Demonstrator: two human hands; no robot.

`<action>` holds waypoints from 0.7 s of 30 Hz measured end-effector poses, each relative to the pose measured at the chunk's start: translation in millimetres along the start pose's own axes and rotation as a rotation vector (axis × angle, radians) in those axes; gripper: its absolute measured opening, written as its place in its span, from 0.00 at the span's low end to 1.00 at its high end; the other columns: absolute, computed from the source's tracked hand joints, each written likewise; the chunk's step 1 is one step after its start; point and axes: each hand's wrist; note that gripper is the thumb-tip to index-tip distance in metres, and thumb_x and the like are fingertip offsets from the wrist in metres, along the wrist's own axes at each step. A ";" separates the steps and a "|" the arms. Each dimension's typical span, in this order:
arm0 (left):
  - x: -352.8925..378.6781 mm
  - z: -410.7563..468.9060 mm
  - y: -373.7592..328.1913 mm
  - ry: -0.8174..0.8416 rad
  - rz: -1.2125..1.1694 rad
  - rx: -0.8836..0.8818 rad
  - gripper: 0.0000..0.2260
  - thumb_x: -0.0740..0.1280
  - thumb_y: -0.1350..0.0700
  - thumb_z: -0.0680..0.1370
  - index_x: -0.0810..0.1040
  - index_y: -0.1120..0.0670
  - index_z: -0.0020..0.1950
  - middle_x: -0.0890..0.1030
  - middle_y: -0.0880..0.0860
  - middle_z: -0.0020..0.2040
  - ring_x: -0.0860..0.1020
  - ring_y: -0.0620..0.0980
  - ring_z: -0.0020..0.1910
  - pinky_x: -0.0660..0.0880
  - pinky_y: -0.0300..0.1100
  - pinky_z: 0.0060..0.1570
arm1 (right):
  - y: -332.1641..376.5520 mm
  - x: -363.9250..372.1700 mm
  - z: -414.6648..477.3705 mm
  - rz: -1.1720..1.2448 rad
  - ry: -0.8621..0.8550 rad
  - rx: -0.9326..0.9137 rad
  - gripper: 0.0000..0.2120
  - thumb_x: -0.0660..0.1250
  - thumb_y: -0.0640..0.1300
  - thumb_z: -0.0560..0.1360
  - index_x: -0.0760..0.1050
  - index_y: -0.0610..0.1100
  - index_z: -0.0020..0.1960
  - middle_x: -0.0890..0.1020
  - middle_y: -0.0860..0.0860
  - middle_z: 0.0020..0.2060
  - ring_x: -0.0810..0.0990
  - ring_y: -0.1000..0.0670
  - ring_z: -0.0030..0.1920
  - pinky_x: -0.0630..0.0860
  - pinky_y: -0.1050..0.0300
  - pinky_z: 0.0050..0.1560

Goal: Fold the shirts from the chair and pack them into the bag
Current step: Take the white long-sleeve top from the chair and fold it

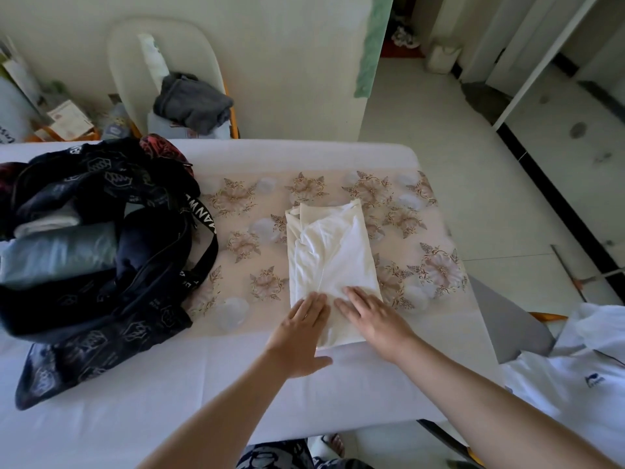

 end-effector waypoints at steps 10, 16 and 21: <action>-30.1 -8.7 10.3 -0.347 -0.511 -0.065 0.11 0.66 0.57 0.70 0.80 0.50 0.52 0.82 0.48 0.42 0.80 0.51 0.38 0.75 0.40 0.38 | -30.5 -45.3 -10.1 0.531 -0.054 0.391 0.02 0.64 0.46 0.69 0.75 0.48 0.39 0.79 0.51 0.33 0.77 0.44 0.38 0.68 0.55 0.34; -81.2 23.6 31.5 -0.357 -0.834 -0.427 0.10 0.62 0.52 0.79 0.71 0.47 0.60 0.81 0.48 0.37 0.79 0.51 0.33 0.71 0.42 0.29 | -45.1 -58.8 5.6 0.857 -0.228 0.680 0.03 0.66 0.48 0.76 0.77 0.52 0.44 0.78 0.53 0.30 0.75 0.54 0.32 0.65 0.61 0.29; -87.6 45.8 23.8 -0.826 -0.317 -0.248 0.09 0.63 0.57 0.79 0.77 0.53 0.58 0.78 0.51 0.55 0.75 0.53 0.53 0.72 0.49 0.49 | -54.1 -46.1 36.3 0.832 -0.215 0.914 0.15 0.62 0.54 0.80 0.74 0.44 0.41 0.78 0.52 0.36 0.77 0.46 0.42 0.66 0.55 0.38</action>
Point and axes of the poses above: each hand's wrist, its own z-axis towards the middle knuckle, its own x-axis out of the palm, y = z × x
